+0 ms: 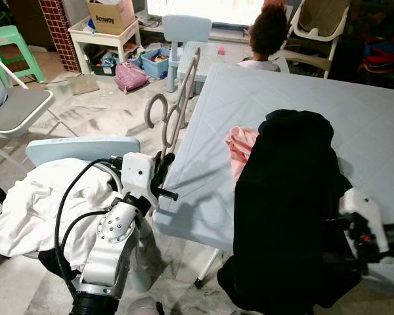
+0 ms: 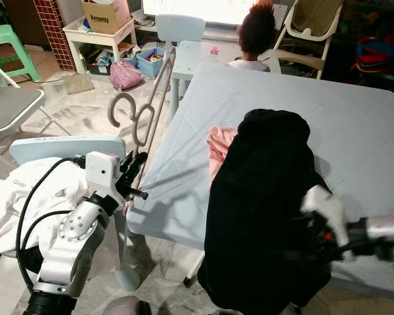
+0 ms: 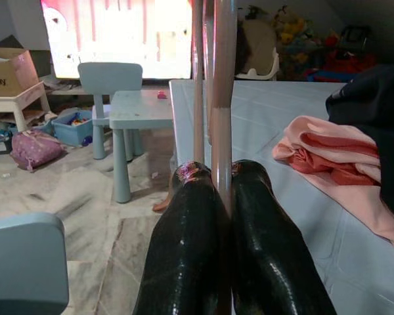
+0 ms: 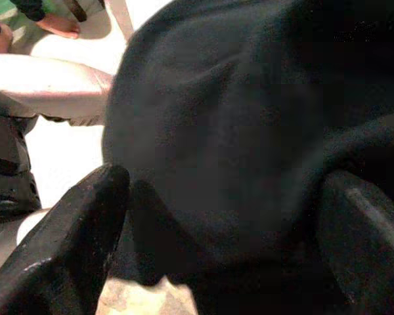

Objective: Hang hanger

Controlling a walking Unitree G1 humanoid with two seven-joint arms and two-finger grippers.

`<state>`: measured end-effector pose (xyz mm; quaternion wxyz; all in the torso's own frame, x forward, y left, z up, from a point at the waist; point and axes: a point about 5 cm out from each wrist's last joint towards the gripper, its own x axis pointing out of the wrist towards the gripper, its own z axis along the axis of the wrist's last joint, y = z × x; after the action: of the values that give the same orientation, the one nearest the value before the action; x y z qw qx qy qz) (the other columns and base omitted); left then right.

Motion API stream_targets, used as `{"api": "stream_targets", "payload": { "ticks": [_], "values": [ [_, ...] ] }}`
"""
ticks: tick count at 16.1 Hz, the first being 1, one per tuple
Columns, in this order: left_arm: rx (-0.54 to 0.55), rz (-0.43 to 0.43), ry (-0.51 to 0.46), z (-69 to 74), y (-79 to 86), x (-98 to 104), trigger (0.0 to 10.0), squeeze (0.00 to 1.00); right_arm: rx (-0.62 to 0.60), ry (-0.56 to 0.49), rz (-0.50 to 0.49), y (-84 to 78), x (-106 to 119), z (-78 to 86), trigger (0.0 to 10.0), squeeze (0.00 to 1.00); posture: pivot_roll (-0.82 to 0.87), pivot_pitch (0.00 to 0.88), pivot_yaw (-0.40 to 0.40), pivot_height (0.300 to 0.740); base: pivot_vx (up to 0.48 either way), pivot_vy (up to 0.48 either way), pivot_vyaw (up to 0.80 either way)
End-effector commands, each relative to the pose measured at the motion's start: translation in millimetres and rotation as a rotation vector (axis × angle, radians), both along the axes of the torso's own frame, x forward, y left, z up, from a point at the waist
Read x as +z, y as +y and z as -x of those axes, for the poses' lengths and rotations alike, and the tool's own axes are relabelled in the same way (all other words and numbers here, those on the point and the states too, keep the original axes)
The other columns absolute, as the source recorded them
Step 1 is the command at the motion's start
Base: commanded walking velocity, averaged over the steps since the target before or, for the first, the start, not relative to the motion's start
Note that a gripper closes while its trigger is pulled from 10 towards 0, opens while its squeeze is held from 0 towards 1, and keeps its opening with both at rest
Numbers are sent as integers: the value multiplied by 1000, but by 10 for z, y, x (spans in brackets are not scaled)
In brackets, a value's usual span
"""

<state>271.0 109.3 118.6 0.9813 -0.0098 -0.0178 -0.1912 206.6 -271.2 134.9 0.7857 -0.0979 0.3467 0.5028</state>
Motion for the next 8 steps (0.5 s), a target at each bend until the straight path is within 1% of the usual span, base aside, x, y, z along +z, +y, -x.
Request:
{"api": "stream_targets", "payload": {
  "ticks": [1,2,3,4,5,8],
  "values": [
    [-25,1,-13,-2,-55,37,10000,0,-24,-43,30,91,-34,-34,10000,0,-70,5,-22,740,0,0,0],
    [-24,1,-13,0,-49,36,10000,0,-40,-52,40,113,-60,-41,10000,0,-70,5,-22,740,0,0,0],
    [-21,-1,-12,1,-36,33,10000,0,-73,-78,56,140,-112,-82,9137,0,-62,4,-25,740,0,0,0],
    [-17,-5,-11,-1,-15,31,10000,0,-156,-129,90,174,-190,-183,0,0,-61,3,-25,740,0,0,0],
    [-14,-9,-12,-7,-5,33,10000,0,-229,-171,129,209,-254,-284,0,0,-59,2,-25,740,0,0,0],
    [-13,-9,-16,-17,-10,44,10000,0,-277,-228,182,268,-341,-368,0,0,-56,0,-28,740,0,0,0]
  ]
}}
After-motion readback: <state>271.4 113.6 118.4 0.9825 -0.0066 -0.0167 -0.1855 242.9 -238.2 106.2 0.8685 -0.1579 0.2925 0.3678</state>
